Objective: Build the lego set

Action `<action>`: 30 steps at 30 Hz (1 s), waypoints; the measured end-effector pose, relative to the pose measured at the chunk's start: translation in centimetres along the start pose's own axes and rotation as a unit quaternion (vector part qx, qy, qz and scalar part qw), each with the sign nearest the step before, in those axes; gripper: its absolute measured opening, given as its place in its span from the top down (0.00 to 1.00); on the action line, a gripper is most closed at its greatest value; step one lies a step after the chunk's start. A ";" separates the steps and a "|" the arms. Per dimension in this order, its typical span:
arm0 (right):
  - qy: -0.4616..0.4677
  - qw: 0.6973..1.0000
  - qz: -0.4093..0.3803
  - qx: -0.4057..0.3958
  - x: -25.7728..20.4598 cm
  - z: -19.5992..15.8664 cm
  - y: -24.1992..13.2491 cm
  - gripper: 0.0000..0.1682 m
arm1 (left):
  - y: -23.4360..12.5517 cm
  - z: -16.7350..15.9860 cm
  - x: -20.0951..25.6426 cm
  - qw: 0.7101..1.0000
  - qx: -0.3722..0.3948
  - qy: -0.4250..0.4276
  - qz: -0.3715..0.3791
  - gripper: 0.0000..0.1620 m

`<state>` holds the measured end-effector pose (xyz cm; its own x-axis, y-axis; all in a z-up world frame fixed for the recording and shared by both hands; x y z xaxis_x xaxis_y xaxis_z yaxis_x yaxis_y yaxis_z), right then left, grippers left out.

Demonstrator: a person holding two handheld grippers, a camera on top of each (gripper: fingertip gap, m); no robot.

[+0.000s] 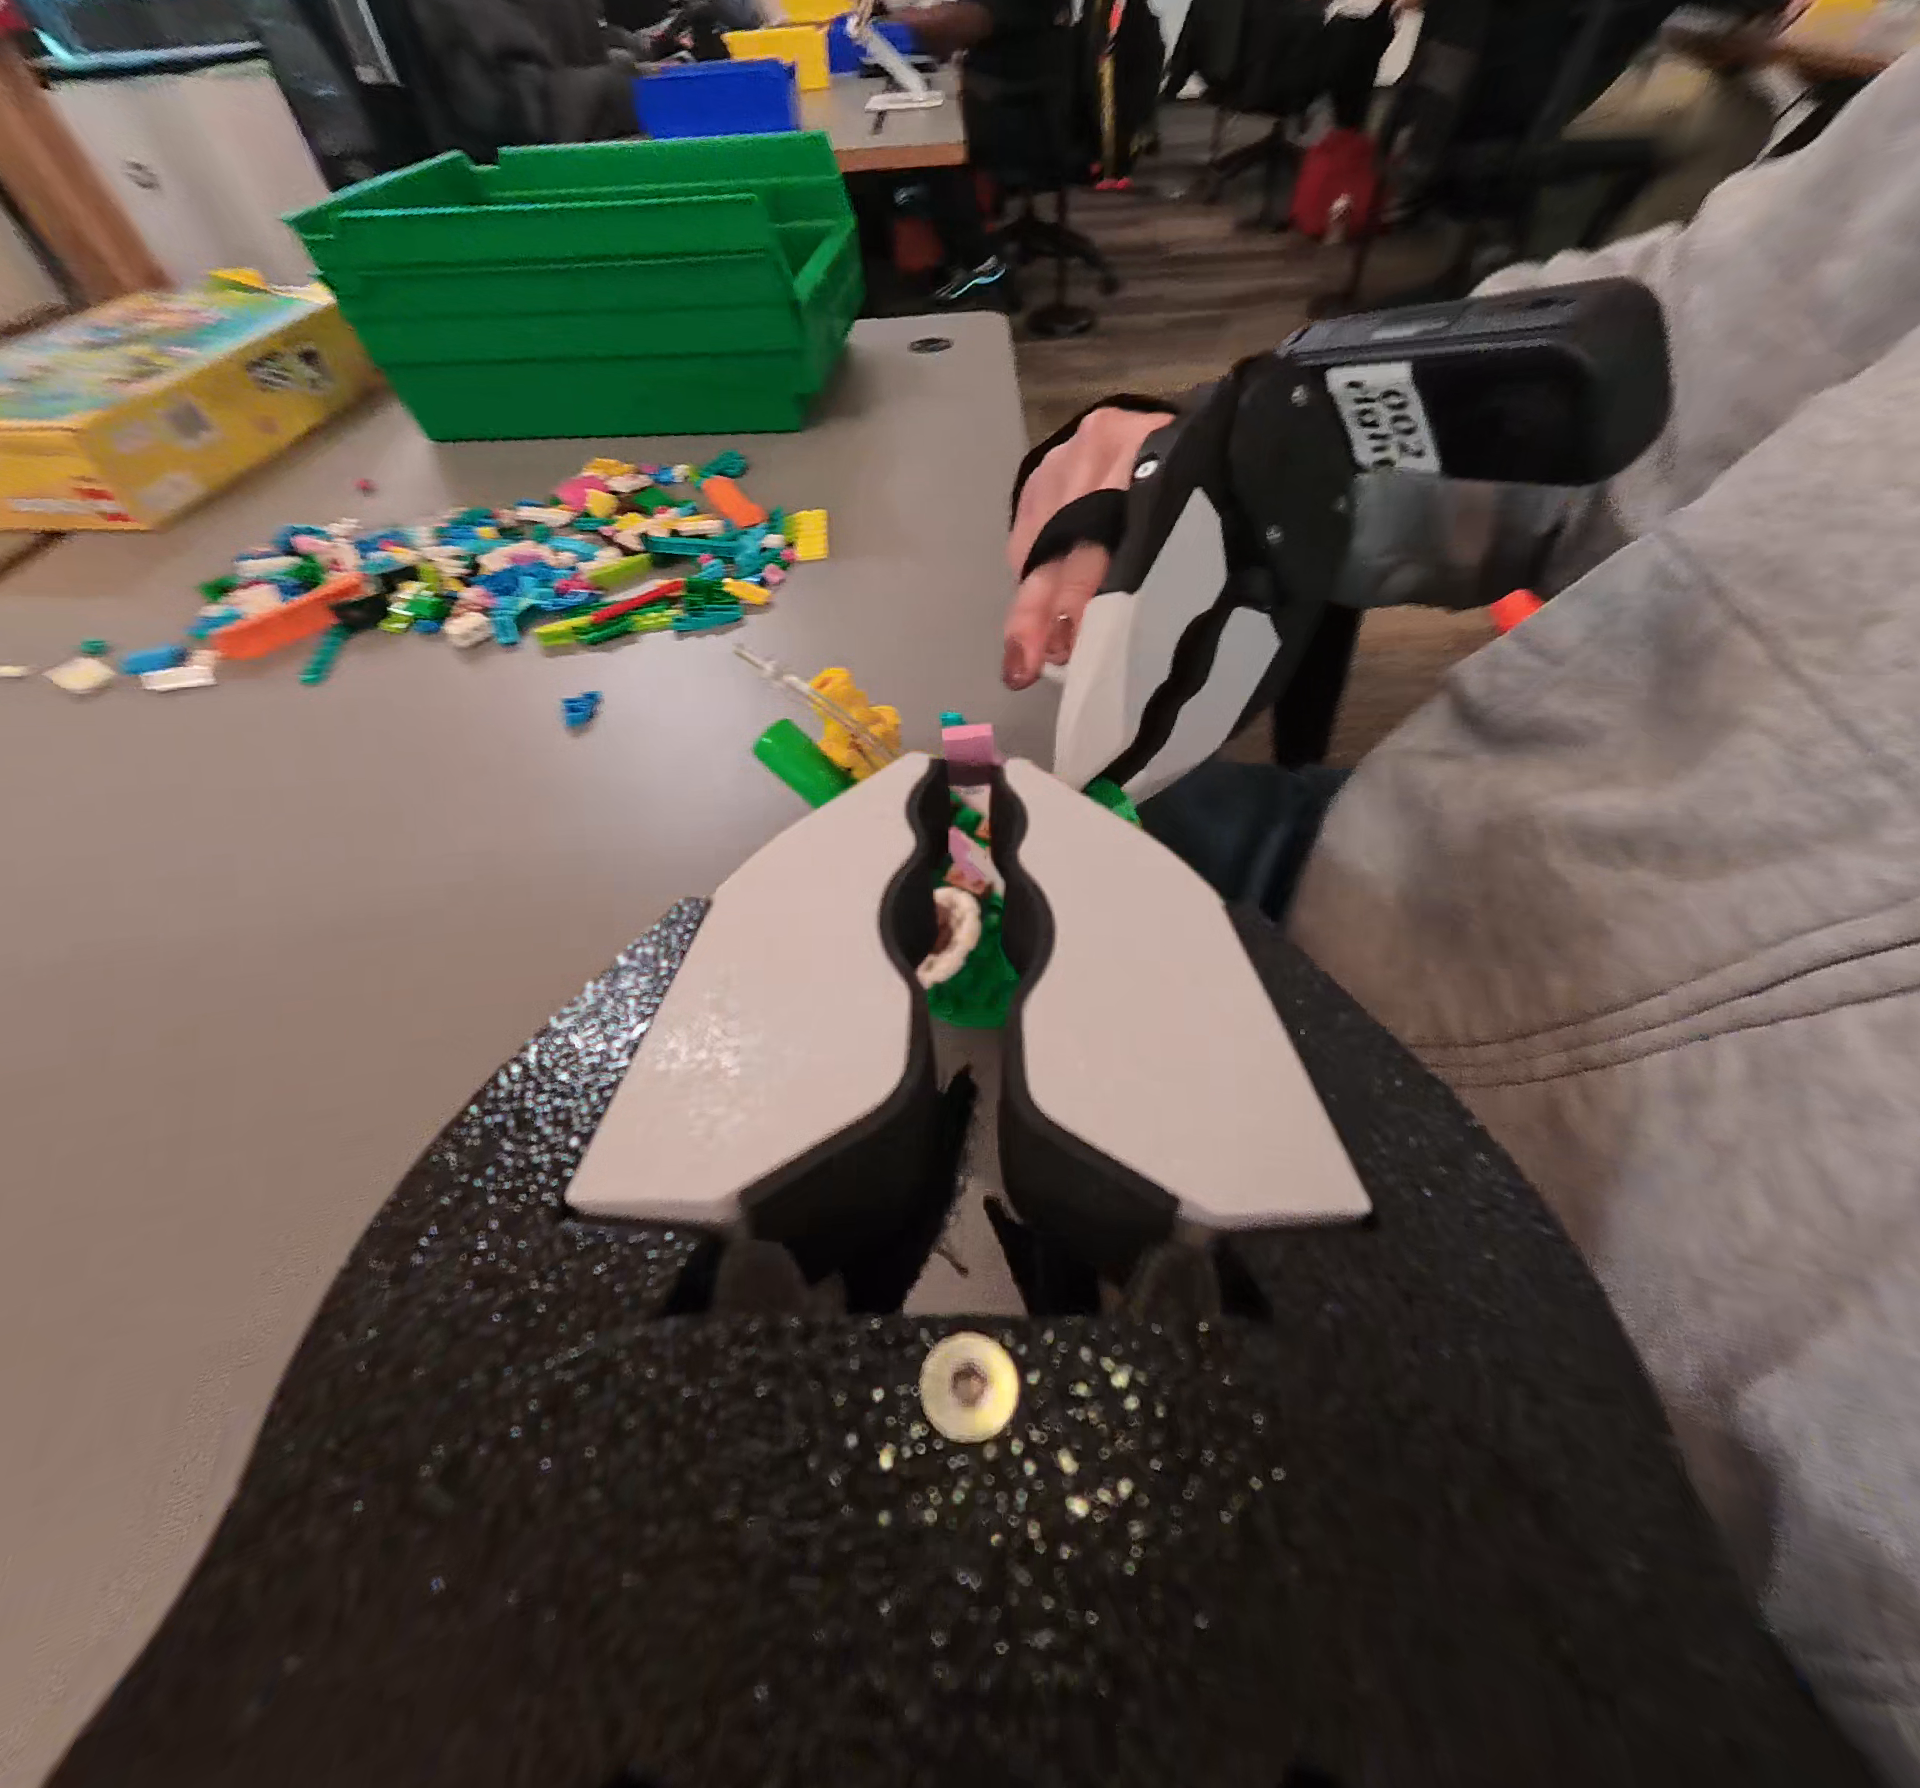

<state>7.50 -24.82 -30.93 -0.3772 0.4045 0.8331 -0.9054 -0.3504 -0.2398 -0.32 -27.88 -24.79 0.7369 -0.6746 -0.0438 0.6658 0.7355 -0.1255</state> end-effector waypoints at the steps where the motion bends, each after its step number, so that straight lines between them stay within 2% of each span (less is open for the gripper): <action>1: 0.009 1.000 -0.001 0.007 0.1 0.0 -0.1 0.98 | 0.1 -0.3 0.0 1.000 0.007 -0.022 -0.014 0.96; 9: 0.058 0.995 0.016 0.079 1.4 -0.9 -0.9 0.98 | 0.8 -1.2 -0.7 0.988 0.012 -0.127 -0.084 0.96; 16: 0.070 0.989 0.046 0.121 2.0 -1.7 -1.4 0.98 | 2.4 -1.8 -0.5 0.983 -0.001 -0.157 -0.098 0.96; 20: 0.086 0.984 0.061 0.146 2.3 -2.0 -1.4 0.98 | 2.8 -2.5 -0.8 0.973 -0.011 -0.214 -0.087 0.96; 30: 0.104 0.974 0.086 0.183 2.7 -2.3 -1.6 0.98 | 2.9 -2.8 -0.6 0.951 0.011 -0.286 -0.116 0.96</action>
Point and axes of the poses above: each gripper's, where its closed fingertips meet, y out along the fingers, z out of its top, x = y × z across the jaws, the point moved 2 cm from there along -y, back along the fingers, and after that the axes turned 7 degrees about x, right-handed, at the moved point
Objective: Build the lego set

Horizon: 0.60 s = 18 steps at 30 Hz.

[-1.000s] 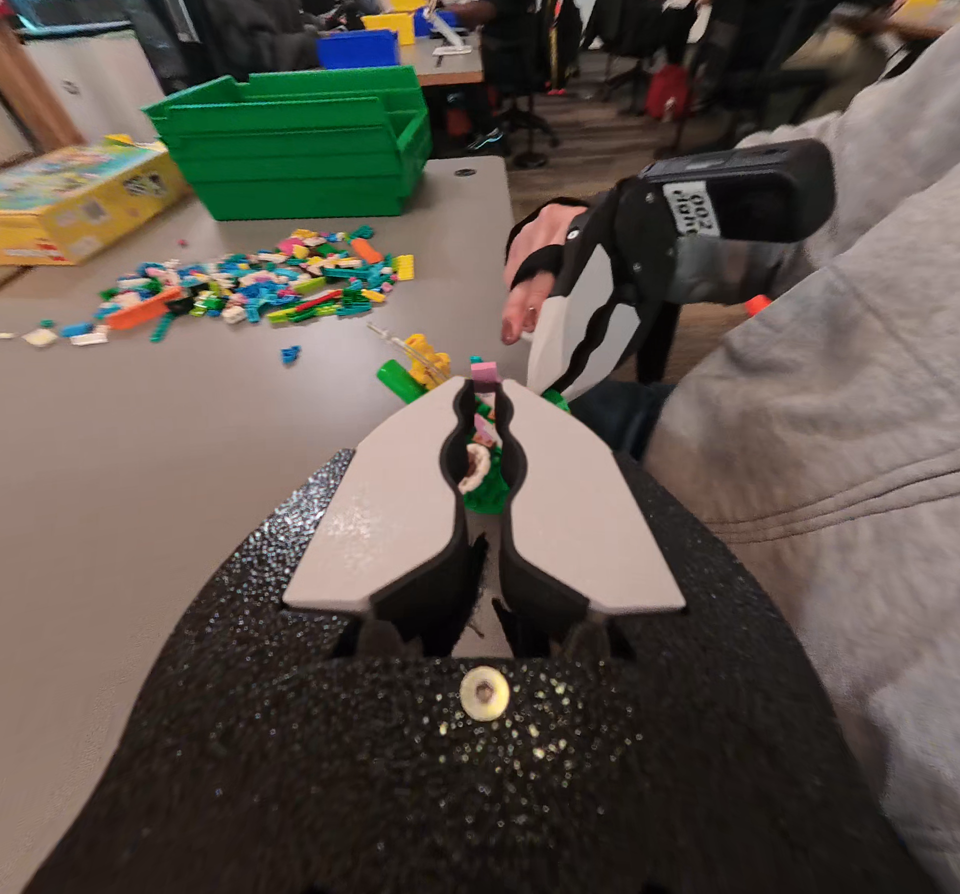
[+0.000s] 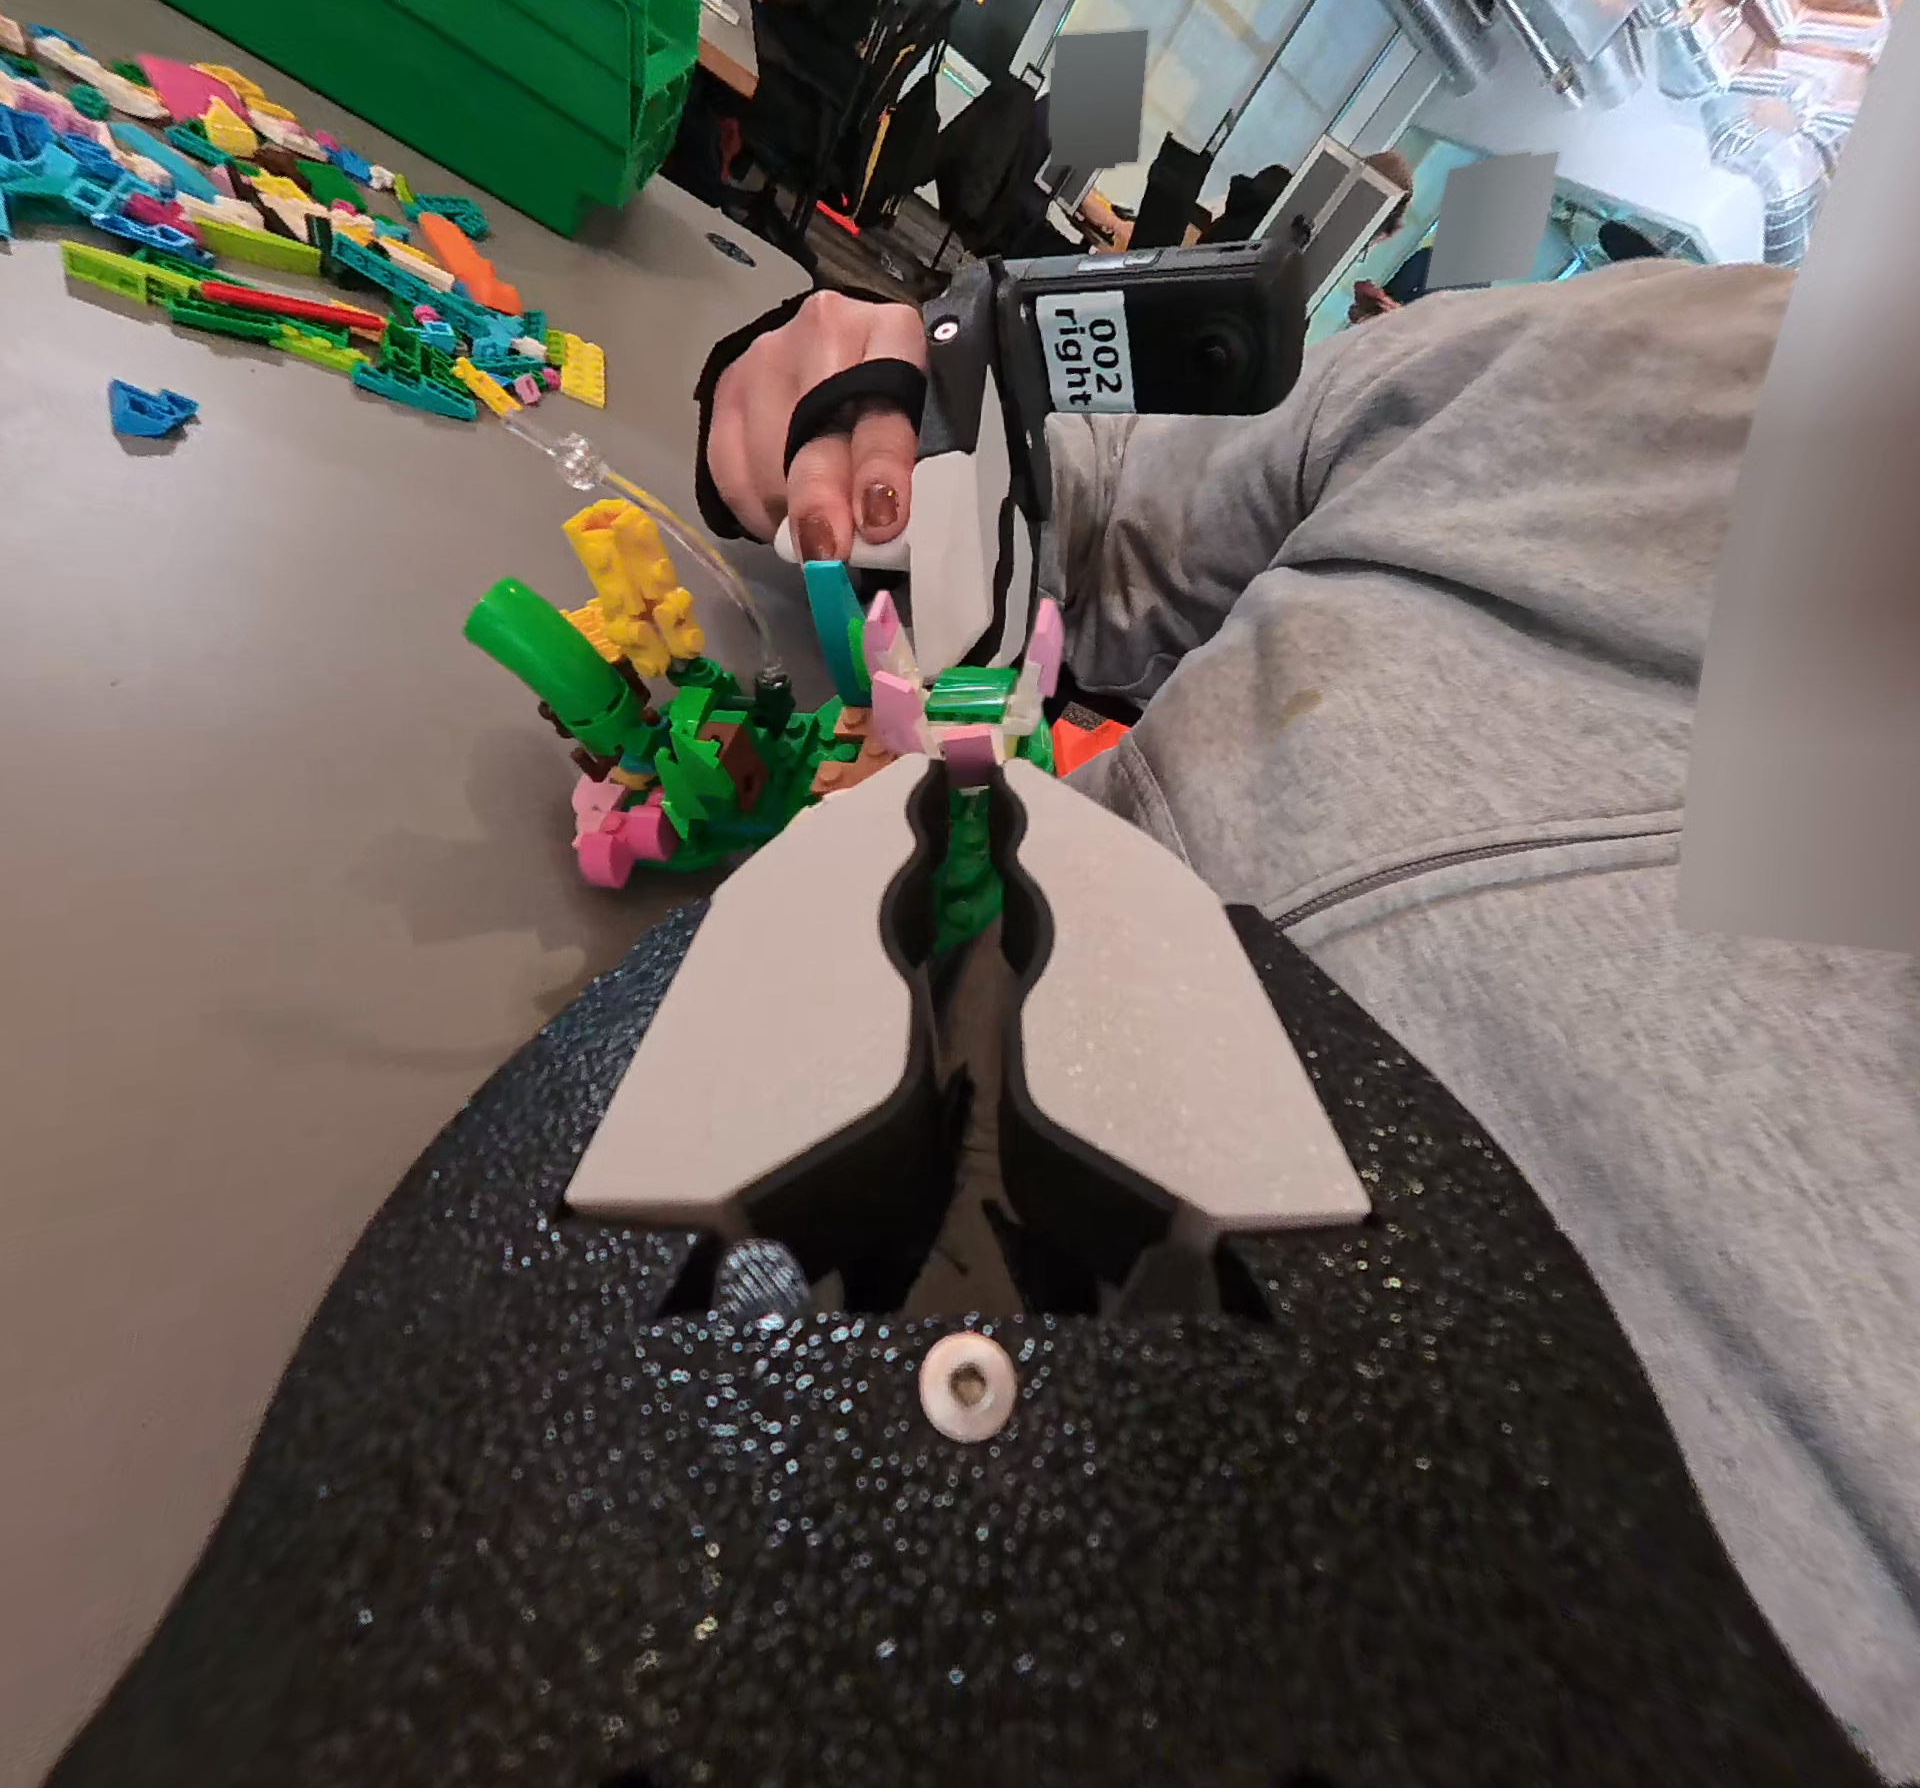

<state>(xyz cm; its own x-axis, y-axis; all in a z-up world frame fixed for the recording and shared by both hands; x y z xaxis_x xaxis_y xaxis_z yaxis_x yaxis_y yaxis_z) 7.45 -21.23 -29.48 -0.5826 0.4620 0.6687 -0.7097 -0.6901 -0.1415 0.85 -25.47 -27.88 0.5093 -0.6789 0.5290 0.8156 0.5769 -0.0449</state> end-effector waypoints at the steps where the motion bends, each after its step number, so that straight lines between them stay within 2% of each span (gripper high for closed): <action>1: -0.001 1.000 0.001 0.002 0.0 0.0 0.0 0.98 | 0.1 -0.1 0.0 1.000 -0.003 0.001 0.001 0.95; 18: 0.005 1.000 0.000 0.008 0.0 -0.1 -0.1 0.98 | 0.3 -0.3 0.3 1.000 -0.001 -0.001 -0.010 0.96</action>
Point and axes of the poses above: each gripper's, where its closed fingertips meet, y out along the fingers, z out of its top, x = y × z across the jaws, the point moved 2 cm from there along -y, back along the fingers, and after that the axes turned 7 degrees about x, right-handed, at the moved point
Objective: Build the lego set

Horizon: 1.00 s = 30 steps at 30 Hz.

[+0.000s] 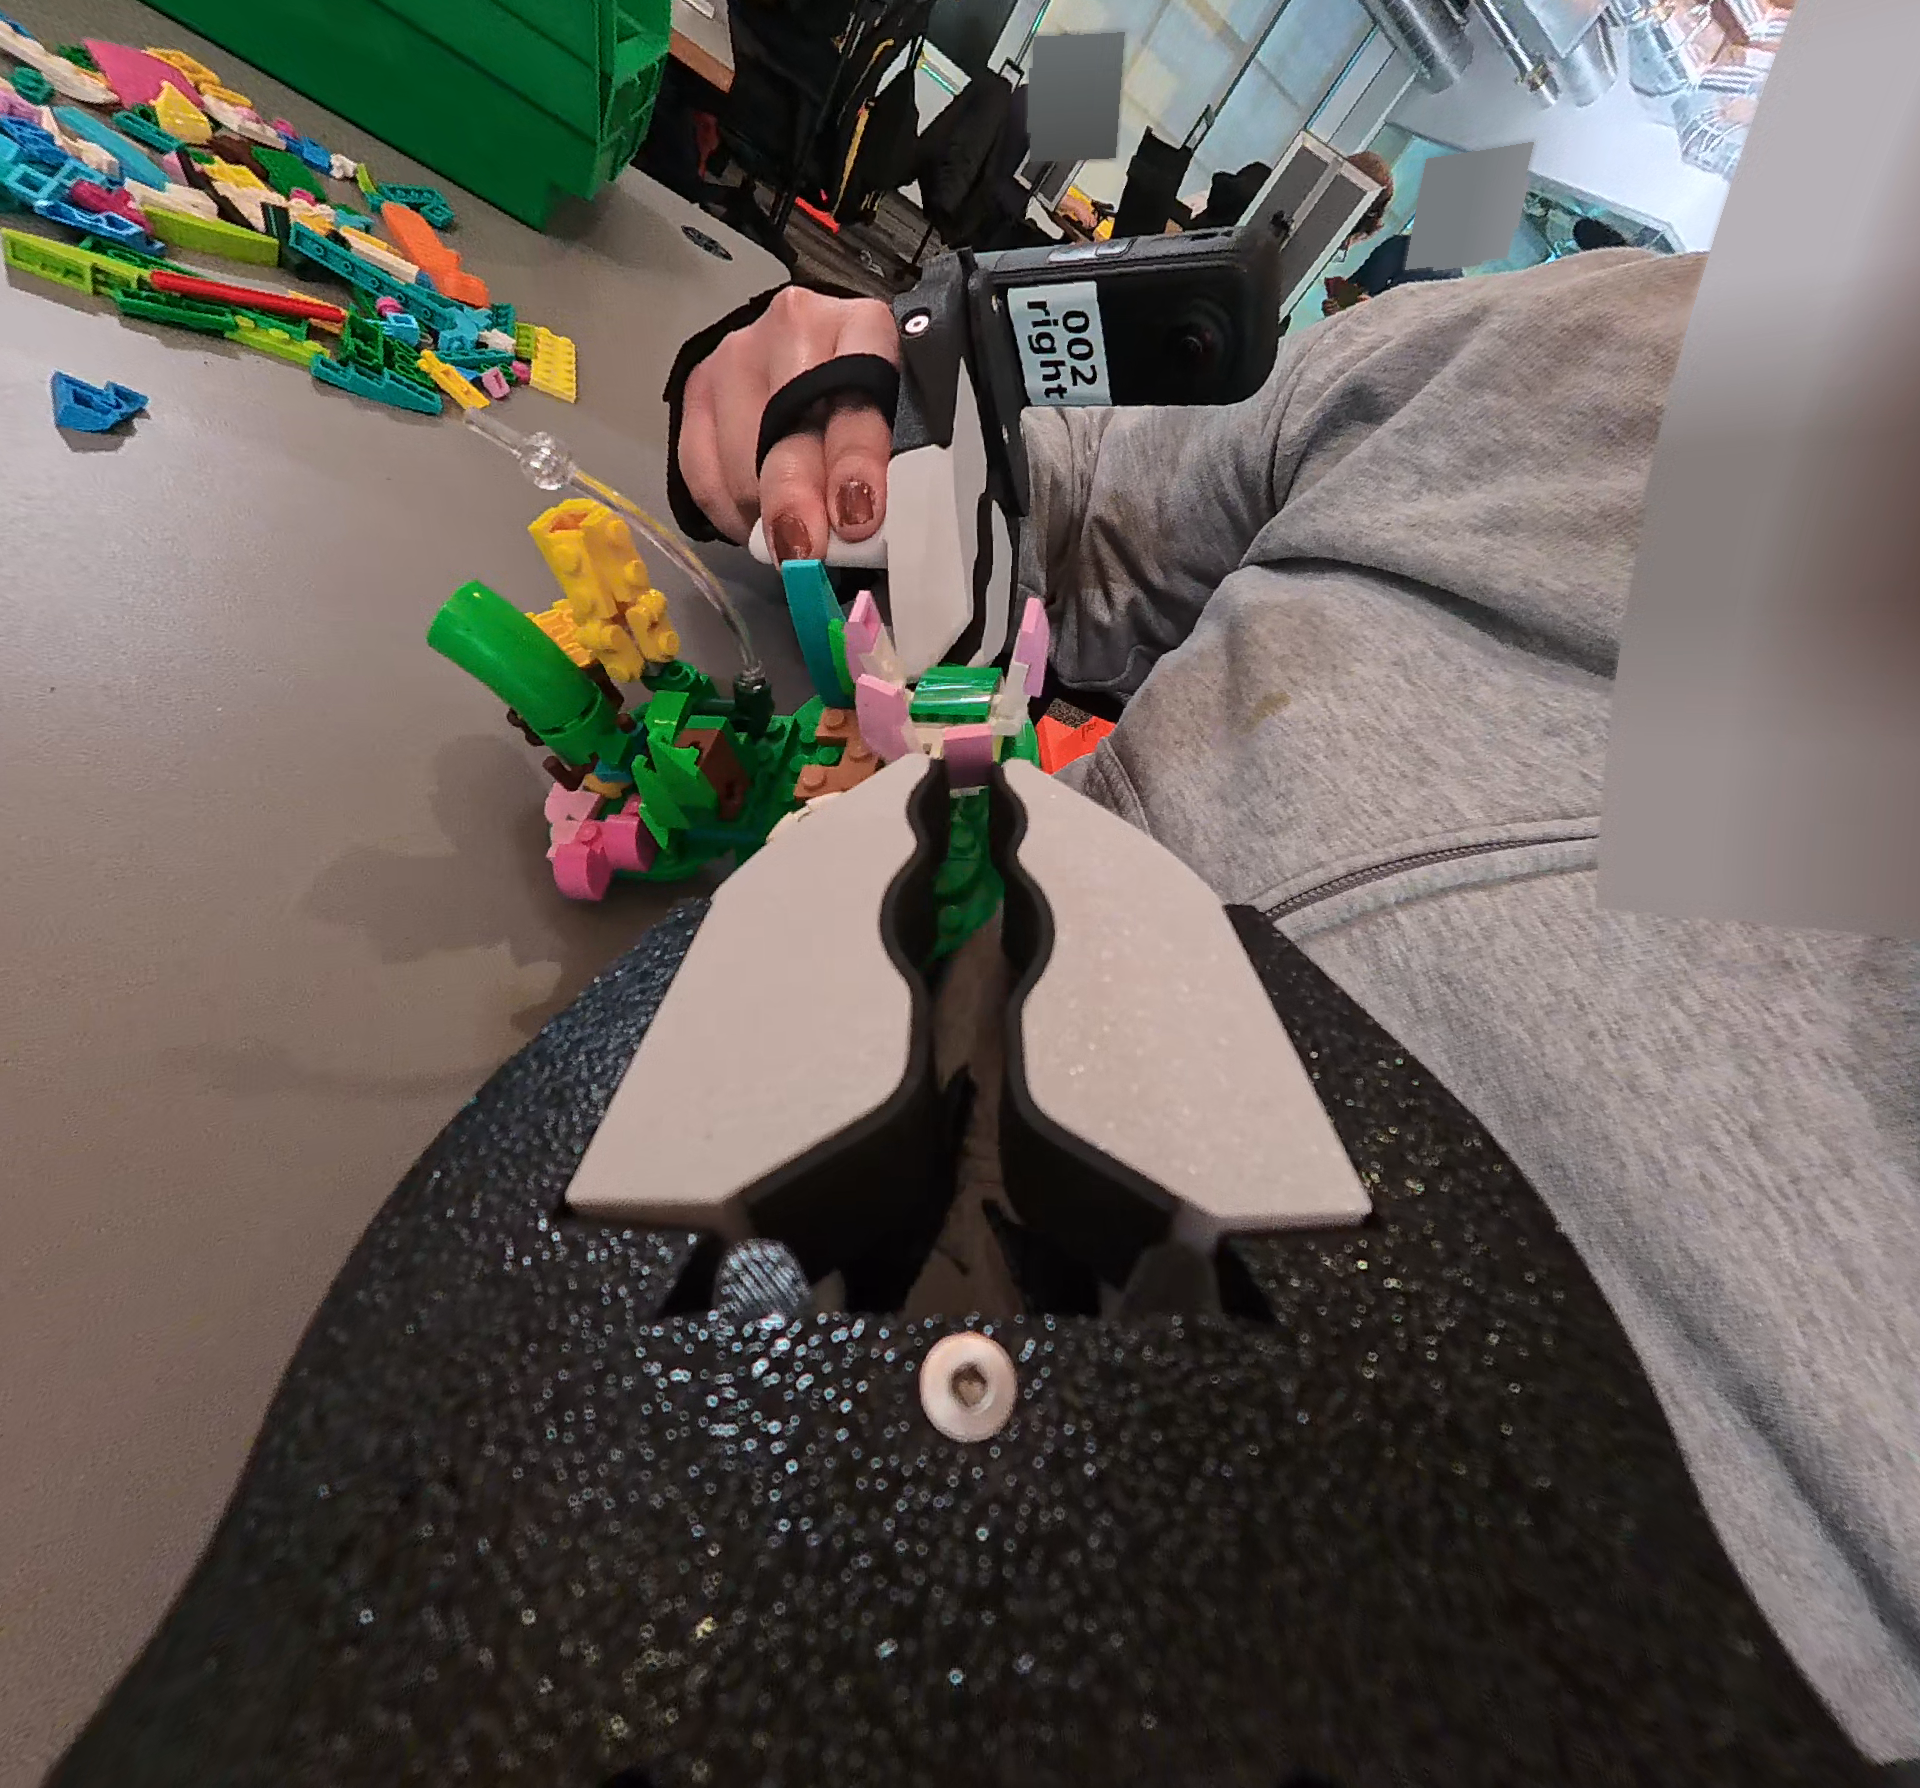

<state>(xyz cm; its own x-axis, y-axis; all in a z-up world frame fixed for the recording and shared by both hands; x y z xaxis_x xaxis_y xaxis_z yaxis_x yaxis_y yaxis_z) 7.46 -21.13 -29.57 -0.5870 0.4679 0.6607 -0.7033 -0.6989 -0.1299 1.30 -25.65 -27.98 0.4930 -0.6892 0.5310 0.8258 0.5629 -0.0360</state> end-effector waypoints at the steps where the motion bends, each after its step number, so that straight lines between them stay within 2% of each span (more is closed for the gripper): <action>1: 0.000 1.000 0.000 0.001 0.0 0.0 0.0 0.98 | 0.0 0.0 0.0 1.000 0.000 0.000 0.000 0.96; 20: 0.021 1.000 -0.010 -0.007 -0.3 -0.7 0.5 0.97 | -0.1 -1.2 -0.4 0.999 -0.018 0.005 0.037 0.96; 30: 0.016 1.000 -0.007 -0.019 -0.7 -1.1 0.5 0.97 | 0.1 -2.3 -0.7 0.997 -0.032 0.035 0.061 0.96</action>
Point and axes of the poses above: each gripper's, where its closed fingertips meet, y out along the fingers, z out of its top, x = y × z across the jaws, the point moved 2 cm from there along -y, back along the fingers, and after that the axes turned 7 degrees about x, right-handed, at the moved point
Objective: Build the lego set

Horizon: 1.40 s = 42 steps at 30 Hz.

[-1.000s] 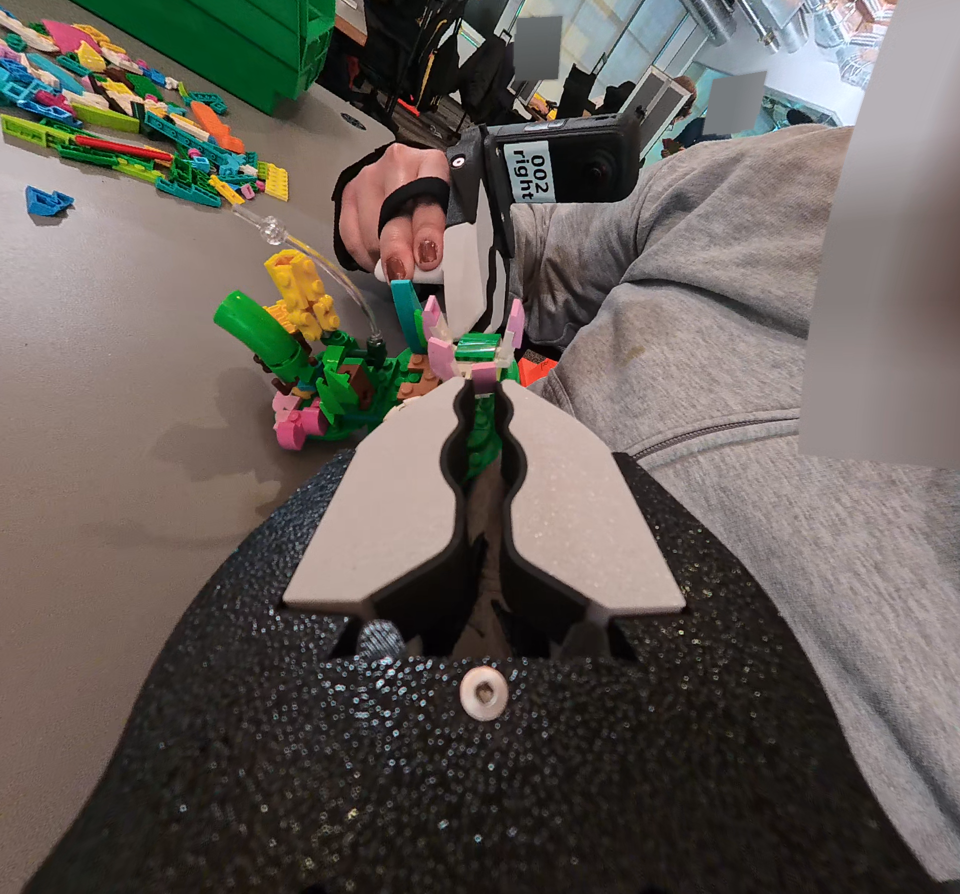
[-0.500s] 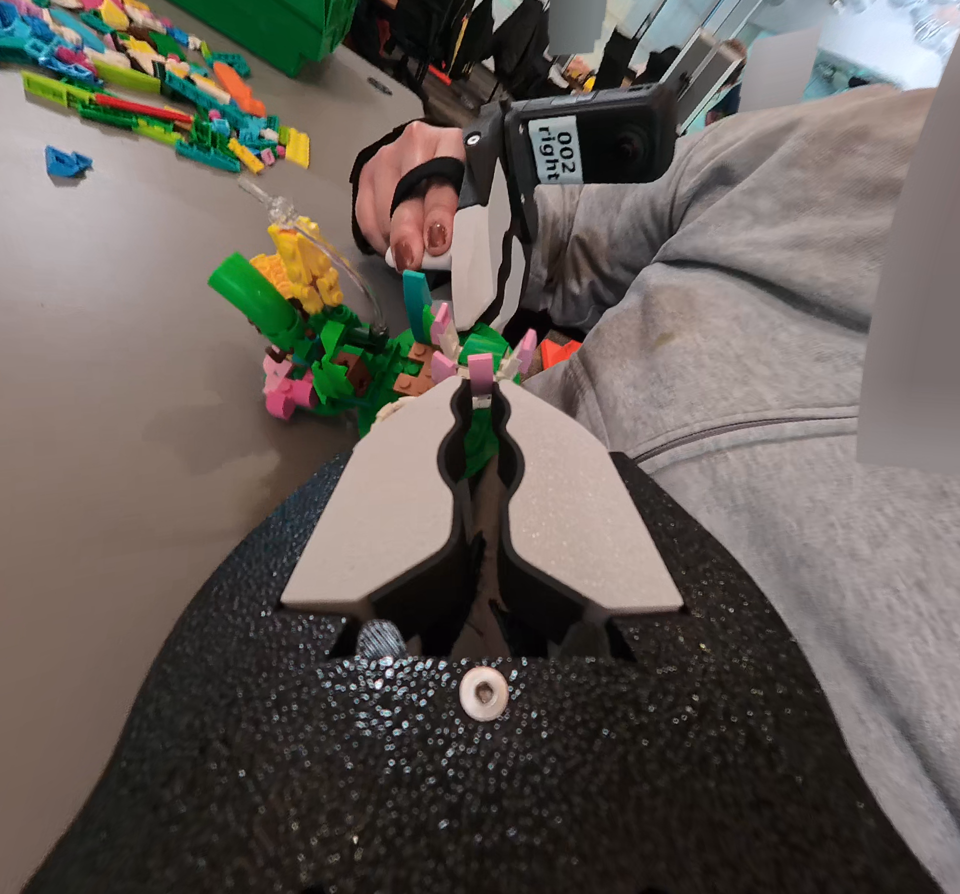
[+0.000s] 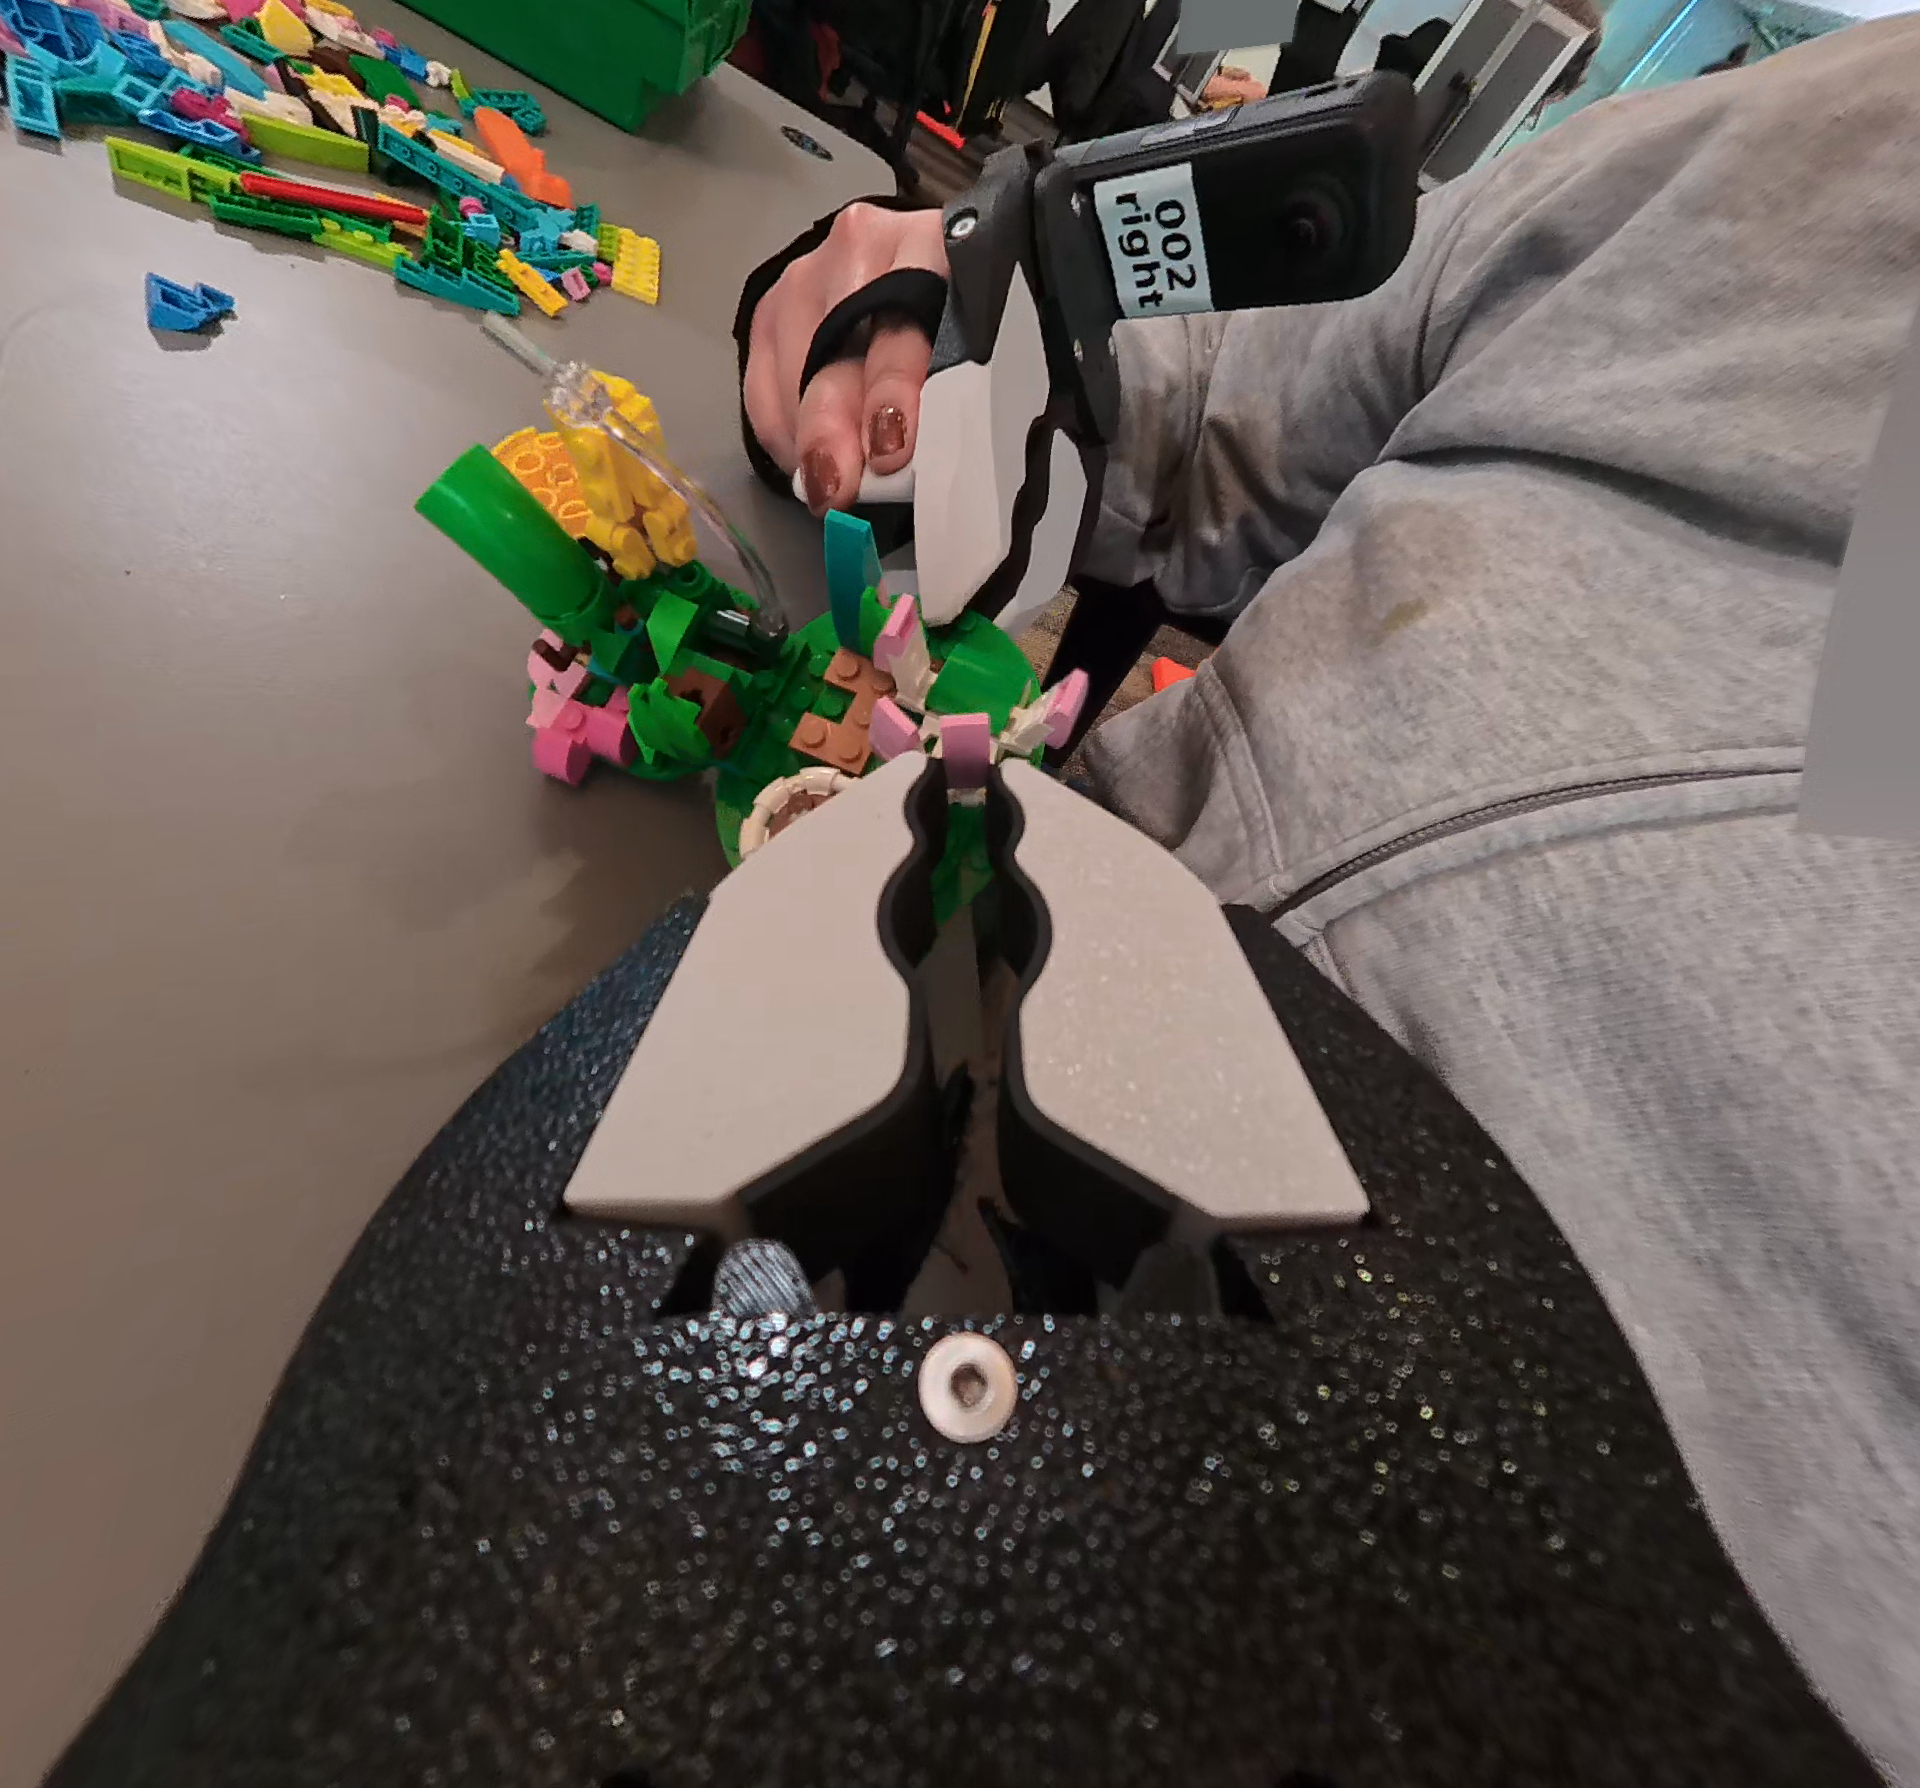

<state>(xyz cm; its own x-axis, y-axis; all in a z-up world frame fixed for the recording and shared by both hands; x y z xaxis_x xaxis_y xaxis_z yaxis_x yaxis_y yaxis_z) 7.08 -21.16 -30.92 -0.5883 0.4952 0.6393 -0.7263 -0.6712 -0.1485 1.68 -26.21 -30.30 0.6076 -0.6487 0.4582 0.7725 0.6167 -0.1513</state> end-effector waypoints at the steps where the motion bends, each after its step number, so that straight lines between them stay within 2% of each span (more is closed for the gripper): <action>1: 0.001 1.000 0.000 0.000 0.0 0.0 0.0 0.97 | 0.0 0.0 0.0 1.000 0.003 -0.003 -0.001 0.95; 7: -0.010 0.999 0.019 -0.025 -0.4 -0.5 0.0 0.97 | 0.1 -0.6 -0.3 1.000 -0.017 0.007 0.017 0.95; 17: -0.118 0.986 0.061 -0.101 -2.0 -1.6 0.1 0.96 | 0.7 -1.5 -0.6 0.996 -0.065 0.050 0.041 0.95; 24: -0.111 0.984 0.072 -0.115 -2.2 -1.9 0.1 0.96 | 0.9 -1.6 -0.7 0.994 -0.084 0.065 0.036 0.95; 30: -0.082 0.990 0.056 -0.104 -1.9 -1.7 0.1 0.96 | 0.9 -1.4 -0.6 0.985 -0.113 0.118 0.058 0.96; 42: -0.083 0.988 0.059 -0.113 -2.2 -1.5 0.4 0.96 | 0.6 -1.8 -1.0 0.974 -0.148 0.140 0.094 0.96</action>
<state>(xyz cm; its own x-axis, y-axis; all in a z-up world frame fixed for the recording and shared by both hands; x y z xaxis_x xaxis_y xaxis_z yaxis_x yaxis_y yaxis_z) 7.56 -21.67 -33.57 -0.6209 0.3115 0.7194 -0.7280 -0.5694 -0.3818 1.87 -26.02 -32.43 0.7383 -0.6583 0.1468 0.6363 0.6075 -0.4755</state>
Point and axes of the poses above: each gripper's, where its closed fingertips meet, y out along the fingers, z out of its top, x = y × z across the jaws, the point moved 2 cm from there along -y, back along the fingers, and after that the axes turned 7 degrees about x, right-handed, at the moved point
